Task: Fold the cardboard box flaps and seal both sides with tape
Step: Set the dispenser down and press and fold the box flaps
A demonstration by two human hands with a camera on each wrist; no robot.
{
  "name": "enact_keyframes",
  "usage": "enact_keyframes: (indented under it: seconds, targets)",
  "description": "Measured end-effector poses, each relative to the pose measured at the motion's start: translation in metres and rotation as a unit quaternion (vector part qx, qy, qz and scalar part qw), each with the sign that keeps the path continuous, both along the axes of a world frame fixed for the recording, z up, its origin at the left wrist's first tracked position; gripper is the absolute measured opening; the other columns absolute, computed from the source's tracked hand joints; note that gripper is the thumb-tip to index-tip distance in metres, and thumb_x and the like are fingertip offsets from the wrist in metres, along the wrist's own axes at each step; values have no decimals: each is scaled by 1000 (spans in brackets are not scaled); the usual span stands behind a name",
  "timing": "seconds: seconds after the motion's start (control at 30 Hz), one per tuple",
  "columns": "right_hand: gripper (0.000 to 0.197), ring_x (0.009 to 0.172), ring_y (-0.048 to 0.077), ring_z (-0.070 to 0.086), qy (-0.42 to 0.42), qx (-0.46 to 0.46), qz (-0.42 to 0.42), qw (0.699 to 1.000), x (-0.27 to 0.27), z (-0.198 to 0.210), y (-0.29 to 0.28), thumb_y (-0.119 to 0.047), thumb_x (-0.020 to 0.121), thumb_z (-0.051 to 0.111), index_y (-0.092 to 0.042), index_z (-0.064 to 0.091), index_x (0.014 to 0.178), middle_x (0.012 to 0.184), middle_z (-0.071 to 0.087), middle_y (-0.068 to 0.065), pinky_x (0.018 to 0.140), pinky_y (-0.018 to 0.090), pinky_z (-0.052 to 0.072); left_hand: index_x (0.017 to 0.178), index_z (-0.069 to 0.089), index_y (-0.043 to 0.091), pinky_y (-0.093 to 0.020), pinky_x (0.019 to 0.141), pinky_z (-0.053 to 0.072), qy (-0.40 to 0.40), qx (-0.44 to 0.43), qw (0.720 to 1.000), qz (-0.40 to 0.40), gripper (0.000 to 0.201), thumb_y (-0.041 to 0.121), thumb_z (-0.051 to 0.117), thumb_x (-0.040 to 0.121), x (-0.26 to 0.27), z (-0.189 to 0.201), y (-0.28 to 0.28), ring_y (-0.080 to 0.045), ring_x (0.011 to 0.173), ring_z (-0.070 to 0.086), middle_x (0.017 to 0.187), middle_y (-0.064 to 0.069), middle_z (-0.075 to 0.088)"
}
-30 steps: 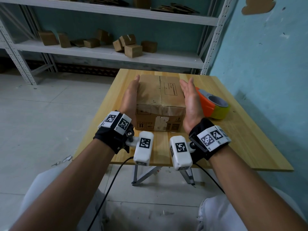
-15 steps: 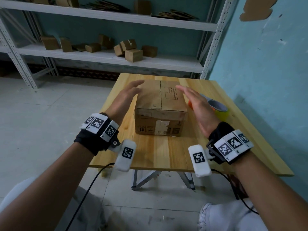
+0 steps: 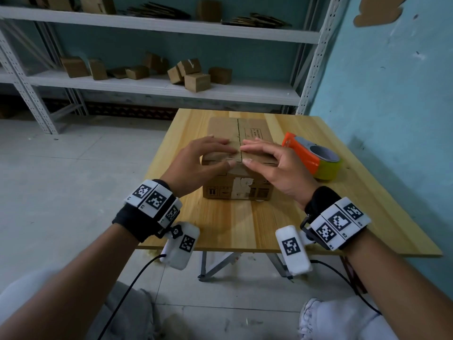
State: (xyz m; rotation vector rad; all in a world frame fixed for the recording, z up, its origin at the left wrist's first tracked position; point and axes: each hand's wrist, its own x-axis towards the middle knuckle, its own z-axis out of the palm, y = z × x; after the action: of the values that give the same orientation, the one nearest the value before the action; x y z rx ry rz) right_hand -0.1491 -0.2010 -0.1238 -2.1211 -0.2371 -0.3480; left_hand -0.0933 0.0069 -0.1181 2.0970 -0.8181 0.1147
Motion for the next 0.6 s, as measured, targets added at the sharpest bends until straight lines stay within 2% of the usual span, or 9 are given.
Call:
enact_keyframes:
  seconds: [0.2,0.47,0.6]
  targets:
    - [34,137,-3,35,-9,2,-3,1000,3,-3,-2,-26,87,70,-29,67,120,134,57,-18,119,42,24,112,62,42,-49,109,33,15,-8,1000,4,31,35,70,83,-2,-2,-5,-11,135,29,137,14,47]
    - [42,135,1,39,-18,13,-10,1000,5,-6,1,-40,76,66,-30,68,117,131,59,-19,115,45,32,112,62,38,-45,110,30,23,-21,999,28,32,31,70,82,-5,-5,-12,-10,132,24,129,18,42]
    - [48,134,3,41,-24,0,-12,1000,6,-6,1,-44,73,66,-30,67,118,131,59,-19,113,45,35,113,62,36,-44,107,32,26,-24,999,35,34,30,71,81,-5,-6,-14,-8,125,24,133,11,42]
